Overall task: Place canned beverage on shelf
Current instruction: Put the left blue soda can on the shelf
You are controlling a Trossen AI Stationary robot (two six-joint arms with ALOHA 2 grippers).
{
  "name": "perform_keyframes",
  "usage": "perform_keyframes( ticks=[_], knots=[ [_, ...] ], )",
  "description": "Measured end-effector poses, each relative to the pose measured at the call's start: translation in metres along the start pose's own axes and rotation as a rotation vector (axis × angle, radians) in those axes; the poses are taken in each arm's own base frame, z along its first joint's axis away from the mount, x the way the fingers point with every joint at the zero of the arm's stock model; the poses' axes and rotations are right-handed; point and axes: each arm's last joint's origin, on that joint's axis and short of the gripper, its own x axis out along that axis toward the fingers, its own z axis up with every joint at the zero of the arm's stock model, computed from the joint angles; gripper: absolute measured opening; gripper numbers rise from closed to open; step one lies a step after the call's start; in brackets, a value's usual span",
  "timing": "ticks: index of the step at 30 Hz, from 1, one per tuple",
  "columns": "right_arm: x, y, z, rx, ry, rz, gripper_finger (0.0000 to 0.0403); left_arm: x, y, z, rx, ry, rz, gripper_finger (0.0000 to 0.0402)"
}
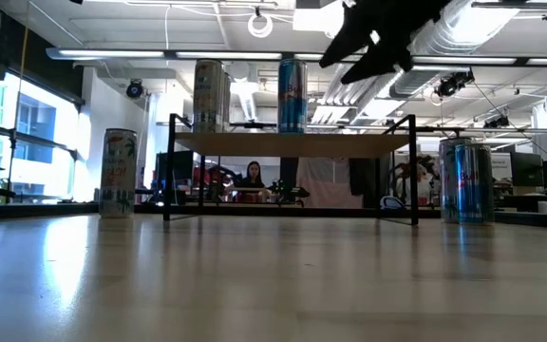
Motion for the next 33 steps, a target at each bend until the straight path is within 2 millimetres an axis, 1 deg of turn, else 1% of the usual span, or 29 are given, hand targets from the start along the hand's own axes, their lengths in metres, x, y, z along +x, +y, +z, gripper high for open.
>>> perform_keyframes(
  ticks=[2,4,7,9,13,16,19,26,33],
  knots=[
    [0.001,0.018,0.002,0.001,-0.031,-0.08,0.03,0.0,0.0,0.0,0.0,0.0,0.0,0.0296],
    [0.006,0.035,0.009,-0.017,-0.054,-0.154,0.03,0.0,0.0,0.0,0.001,0.001,0.0,0.0296],
    [0.022,0.056,0.016,-0.044,-0.083,-0.284,0.03,0.0,0.0,0.0,0.001,0.001,0.0,0.0296],
    [0.034,0.066,0.021,-0.069,-0.081,-0.339,0.03,0.0,0.0,0.0,0.001,0.001,0.0,0.0296],
    [0.056,0.083,0.031,-0.082,-0.051,-0.353,0.03,0.0,0.0,0.0,0.003,0.002,0.0,0.0296],
    [0.068,0.094,0.036,-0.071,-0.041,-0.333,0.03,0.0,0.0,0.0,0.003,0.002,0.0,0.0296],
    [0.075,0.099,0.039,-0.064,-0.03,-0.316,0.03,0.0,0.0,0.0,0.003,0.002,0.0,0.0296],
    [0.078,0.101,0.039,-0.01,0.015,-0.235,0.03,0.0,-0.001,-0.001,0.007,0.017,-0.022,0.0296],
    [0.079,0.103,0.039,0.006,0.052,-0.168,0.03,0.001,-0.001,-0.002,0.011,0.02,-0.02,0.0296]
  ],
)
